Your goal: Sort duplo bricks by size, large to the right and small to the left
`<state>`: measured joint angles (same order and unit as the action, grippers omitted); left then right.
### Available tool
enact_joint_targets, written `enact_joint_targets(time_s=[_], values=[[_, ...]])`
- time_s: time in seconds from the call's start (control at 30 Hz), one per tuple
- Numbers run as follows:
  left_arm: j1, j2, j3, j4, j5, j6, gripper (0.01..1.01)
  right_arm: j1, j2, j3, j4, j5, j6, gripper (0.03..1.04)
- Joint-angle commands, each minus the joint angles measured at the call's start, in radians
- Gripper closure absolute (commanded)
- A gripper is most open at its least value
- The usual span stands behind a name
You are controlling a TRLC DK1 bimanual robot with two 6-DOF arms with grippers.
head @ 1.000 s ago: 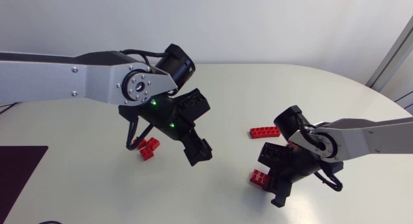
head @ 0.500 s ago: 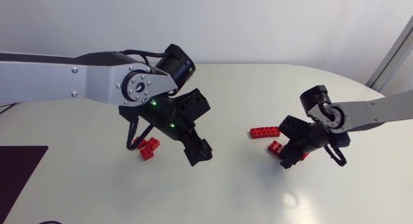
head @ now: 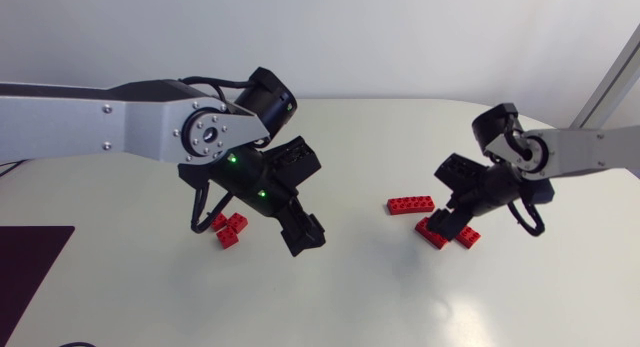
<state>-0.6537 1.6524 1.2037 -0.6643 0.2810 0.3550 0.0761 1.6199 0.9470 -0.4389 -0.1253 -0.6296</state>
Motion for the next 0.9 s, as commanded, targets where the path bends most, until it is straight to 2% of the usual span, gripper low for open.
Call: enact_joint_targets(time_s=[0.0, 0.1, 0.2, 0.23, 0.3, 0.57, 0.87], values=[[0.006, -0.025, -0.026, 0.009, 0.001, 0.012, 0.038, -0.027, 0.078, 0.091, -0.004, 0.023, 0.071, 0.08], [0.011, -0.036, -0.032, 0.009, 0.003, 0.012, 0.038, -0.059, 0.172, 0.161, 0.008, 0.067, 0.107, 0.25], [0.022, -0.043, -0.039, 0.009, 0.003, 0.013, 0.038, -0.087, 0.253, 0.208, 0.051, 0.116, 0.128, 0.58], [0.026, -0.046, -0.041, 0.009, 0.001, 0.015, 0.038, -0.096, 0.281, 0.226, 0.054, 0.127, 0.134, 0.64], [0.032, -0.051, -0.044, 0.009, 0.001, 0.018, 0.038, -0.105, 0.325, 0.248, 0.069, 0.158, 0.142, 0.7], [0.035, -0.055, -0.044, 0.009, 0.003, 0.019, 0.038, -0.081, 0.383, 0.271, 0.081, 0.174, 0.157, 0.71], [0.048, -0.059, -0.058, 0.014, 0.003, 0.024, 0.038, 0.04, 0.385, 0.274, 0.046, 0.165, 0.191, 0.71]])
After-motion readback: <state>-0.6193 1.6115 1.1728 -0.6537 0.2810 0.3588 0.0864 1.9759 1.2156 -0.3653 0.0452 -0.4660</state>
